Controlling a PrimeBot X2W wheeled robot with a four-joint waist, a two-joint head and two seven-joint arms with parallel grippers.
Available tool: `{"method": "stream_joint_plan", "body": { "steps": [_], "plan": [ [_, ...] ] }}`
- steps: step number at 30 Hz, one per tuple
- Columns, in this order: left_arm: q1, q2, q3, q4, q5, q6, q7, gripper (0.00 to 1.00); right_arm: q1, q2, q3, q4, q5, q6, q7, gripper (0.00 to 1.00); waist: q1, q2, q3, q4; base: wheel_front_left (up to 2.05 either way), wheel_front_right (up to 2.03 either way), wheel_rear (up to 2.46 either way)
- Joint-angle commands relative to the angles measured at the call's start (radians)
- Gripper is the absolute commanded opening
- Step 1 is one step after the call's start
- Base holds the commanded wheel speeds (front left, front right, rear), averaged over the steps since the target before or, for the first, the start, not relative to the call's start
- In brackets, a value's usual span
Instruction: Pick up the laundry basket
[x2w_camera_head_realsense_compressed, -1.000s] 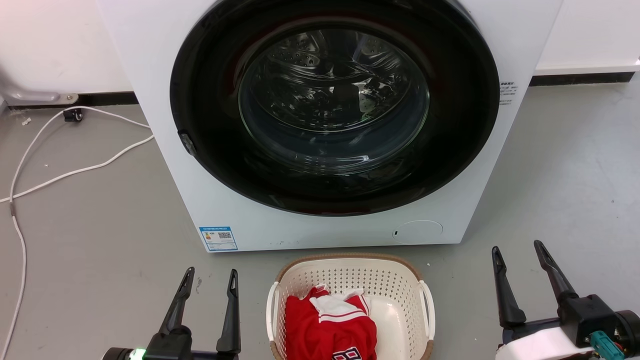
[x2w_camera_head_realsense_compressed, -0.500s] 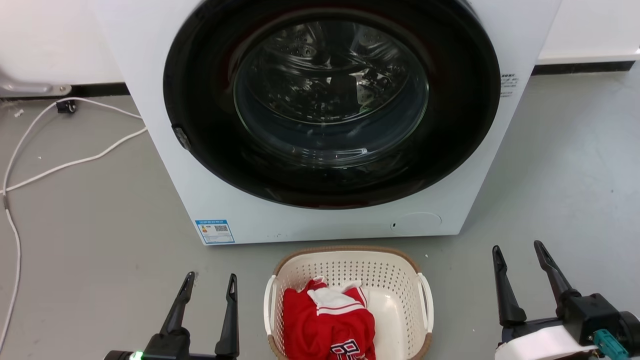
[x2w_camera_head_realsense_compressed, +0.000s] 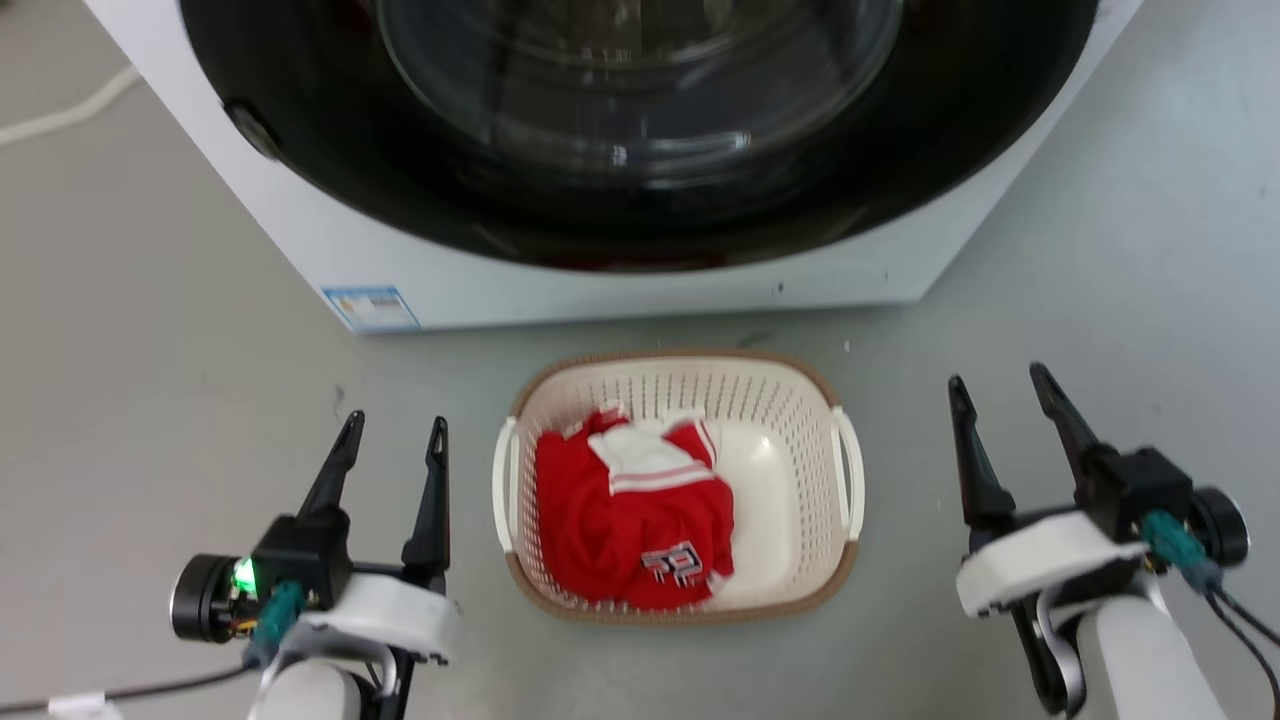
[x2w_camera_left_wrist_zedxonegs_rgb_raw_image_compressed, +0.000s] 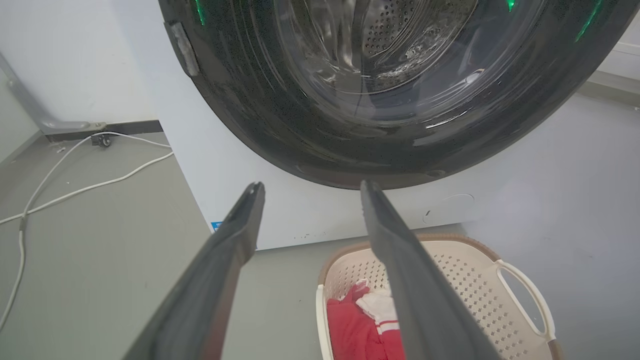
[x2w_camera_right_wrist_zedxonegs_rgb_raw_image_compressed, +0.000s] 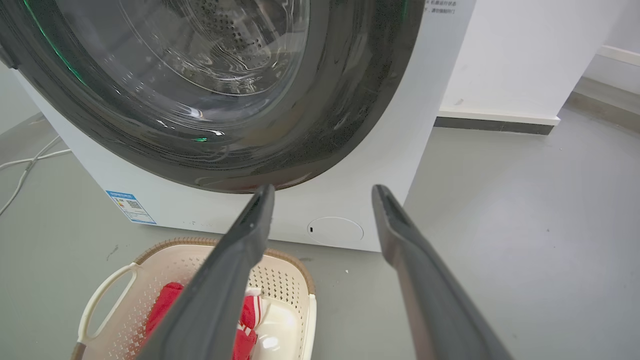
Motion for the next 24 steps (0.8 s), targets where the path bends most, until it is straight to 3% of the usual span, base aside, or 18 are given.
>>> {"method": "stream_joint_plan", "body": {
  "steps": [1, 12, 24],
  "plan": [
    [-0.027, 0.008, 0.006, 0.036, -0.011, -0.010, -0.002, 1.00, -0.040, 0.001, 0.001, 0.017, -0.006, -0.001, -0.002, 1.00, -0.0001, 0.0000, 0.123, -0.011, 0.00, 0.00, 0.00],
    [-0.366, 0.088, -0.044, 0.378, -0.039, -0.051, -0.002, 1.00, -0.305, 0.001, -0.030, 0.274, -0.029, -0.001, 0.060, 1.00, -0.0001, 0.0000, 0.356, -0.009, 0.00, 0.00, 0.00],
    [-0.636, 0.152, -0.282, 0.732, -0.143, -0.052, -0.002, 1.00, -0.485, 0.001, 0.015, 0.522, 0.032, -0.001, 0.108, 1.00, -0.0001, 0.0000, 0.475, 0.010, 0.00, 0.00, 0.00]
  ]
}}
